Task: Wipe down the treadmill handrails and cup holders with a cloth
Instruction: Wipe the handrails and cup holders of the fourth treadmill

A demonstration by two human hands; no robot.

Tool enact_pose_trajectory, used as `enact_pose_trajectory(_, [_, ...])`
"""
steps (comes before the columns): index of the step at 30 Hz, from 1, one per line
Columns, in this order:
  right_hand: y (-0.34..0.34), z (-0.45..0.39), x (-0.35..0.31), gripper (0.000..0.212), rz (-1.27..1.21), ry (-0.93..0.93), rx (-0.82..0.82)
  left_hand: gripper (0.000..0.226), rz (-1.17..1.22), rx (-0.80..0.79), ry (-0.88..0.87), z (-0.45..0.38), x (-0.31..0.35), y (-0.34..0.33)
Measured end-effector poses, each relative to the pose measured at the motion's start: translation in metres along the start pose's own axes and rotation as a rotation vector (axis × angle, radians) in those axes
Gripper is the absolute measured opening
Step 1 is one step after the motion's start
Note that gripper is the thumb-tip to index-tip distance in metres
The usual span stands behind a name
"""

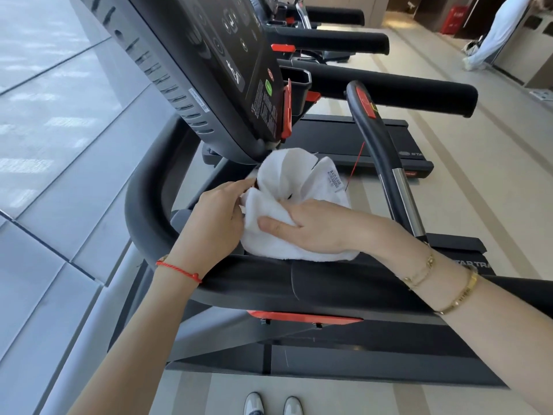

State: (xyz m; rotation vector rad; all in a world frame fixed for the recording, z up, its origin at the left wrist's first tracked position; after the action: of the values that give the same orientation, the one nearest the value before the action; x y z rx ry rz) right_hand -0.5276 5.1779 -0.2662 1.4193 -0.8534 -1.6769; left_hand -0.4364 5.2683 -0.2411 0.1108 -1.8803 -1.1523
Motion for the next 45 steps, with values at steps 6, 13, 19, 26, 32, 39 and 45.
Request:
enact_pose_trajectory(6, [-0.014,-0.019,0.003,0.093,0.072,-0.029,-0.253,0.056,-0.023,0.013,0.05,-0.003,-0.007,0.001])
enact_pose_trajectory(13, [-0.011,-0.019,0.002,0.089,0.248,0.007,-0.199,0.056,-0.013,-0.013,0.081,-0.003,-0.008,-0.001])
enact_pose_trajectory(19, [-0.002,-0.009,-0.006,0.065,0.239,0.066,0.02,0.049,-0.024,0.009,0.066,-0.002,-0.004,0.001])
enact_pose_trajectory(26, [0.014,0.029,-0.011,0.059,0.222,0.085,0.344,0.038,-0.009,0.028,0.022,-0.001,0.0,0.0])
enact_pose_trajectory(32, [0.017,0.061,-0.016,0.041,0.273,0.038,0.472,0.038,-0.012,0.014,0.017,0.002,0.001,0.0])
enact_pose_trajectory(39, [-0.002,0.057,0.026,0.081,-0.116,-0.225,0.319,0.04,-0.027,0.006,-0.001,0.003,0.004,-0.002])
enact_pose_trajectory(45, [0.003,0.048,0.035,0.078,-0.169,-0.262,0.335,0.04,-0.018,-0.003,-0.024,0.004,0.005,-0.003])
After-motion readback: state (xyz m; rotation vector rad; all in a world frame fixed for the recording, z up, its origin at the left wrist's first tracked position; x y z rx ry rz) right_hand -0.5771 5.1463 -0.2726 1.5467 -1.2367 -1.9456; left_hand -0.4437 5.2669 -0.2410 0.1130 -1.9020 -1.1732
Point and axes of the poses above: each hand's wrist, its own z-axis away from the middle knuckle, its own y-axis out of the back of the hand, x = y × z, the point moved 9 cm from there along -z, towards the middle knuckle, and after that the axes turned 12 degrees about y, right-handed, at the moved point
